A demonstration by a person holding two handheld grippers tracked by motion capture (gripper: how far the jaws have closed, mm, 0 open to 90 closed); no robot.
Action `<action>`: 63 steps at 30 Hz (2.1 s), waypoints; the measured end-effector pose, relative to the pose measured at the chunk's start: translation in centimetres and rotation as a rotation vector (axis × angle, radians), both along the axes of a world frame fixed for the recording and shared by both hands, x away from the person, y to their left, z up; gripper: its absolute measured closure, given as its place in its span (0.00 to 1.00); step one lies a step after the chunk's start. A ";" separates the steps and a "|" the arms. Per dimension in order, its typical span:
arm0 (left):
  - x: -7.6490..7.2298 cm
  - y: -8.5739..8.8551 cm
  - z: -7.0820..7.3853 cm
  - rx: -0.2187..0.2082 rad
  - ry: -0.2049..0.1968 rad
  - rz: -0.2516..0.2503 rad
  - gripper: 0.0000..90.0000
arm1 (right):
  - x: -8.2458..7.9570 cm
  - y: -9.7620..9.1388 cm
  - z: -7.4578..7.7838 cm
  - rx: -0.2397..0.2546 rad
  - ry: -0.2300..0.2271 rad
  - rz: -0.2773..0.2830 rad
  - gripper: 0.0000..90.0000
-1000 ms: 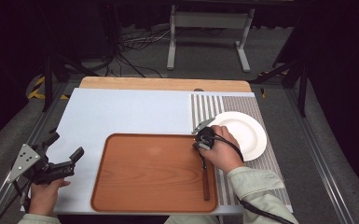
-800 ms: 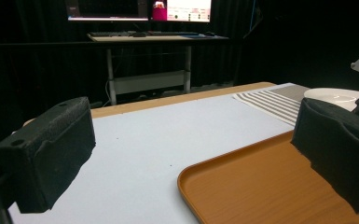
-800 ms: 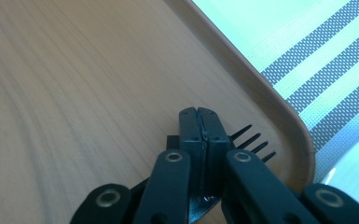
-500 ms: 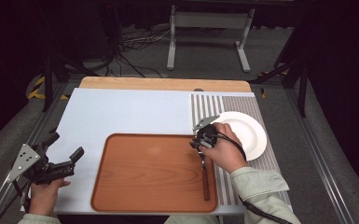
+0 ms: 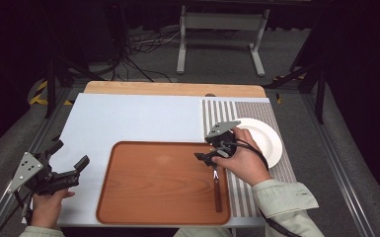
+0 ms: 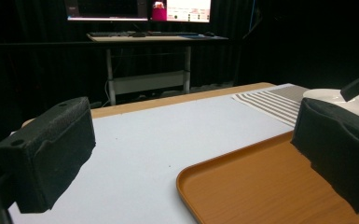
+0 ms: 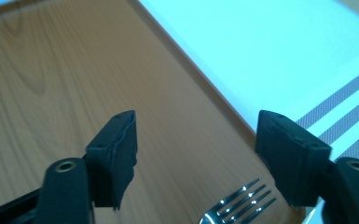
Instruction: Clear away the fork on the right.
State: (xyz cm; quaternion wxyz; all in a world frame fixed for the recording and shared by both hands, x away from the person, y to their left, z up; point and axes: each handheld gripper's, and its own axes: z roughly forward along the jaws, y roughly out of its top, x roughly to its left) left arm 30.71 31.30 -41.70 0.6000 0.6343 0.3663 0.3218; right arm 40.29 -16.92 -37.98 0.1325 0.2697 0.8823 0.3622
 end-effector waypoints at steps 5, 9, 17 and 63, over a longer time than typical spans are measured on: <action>0.0 0.0 0.0 -0.004 0.000 -0.001 0.00 | -0.5 -0.2 0.8 0.011 -0.053 0.027 0.23; 0.0 0.0 0.0 -0.006 0.000 -0.001 0.00 | -1.0 -0.4 1.3 0.025 -0.067 0.047 0.22; -0.1 0.1 0.0 -0.004 0.005 -0.001 0.00 | -2.0 -1.6 2.1 0.074 -0.133 0.062 0.20; -0.1 -0.1 -0.3 -0.002 0.009 0.002 0.00 | -7.5 -14.9 -2.5 0.362 -0.383 -0.115 0.15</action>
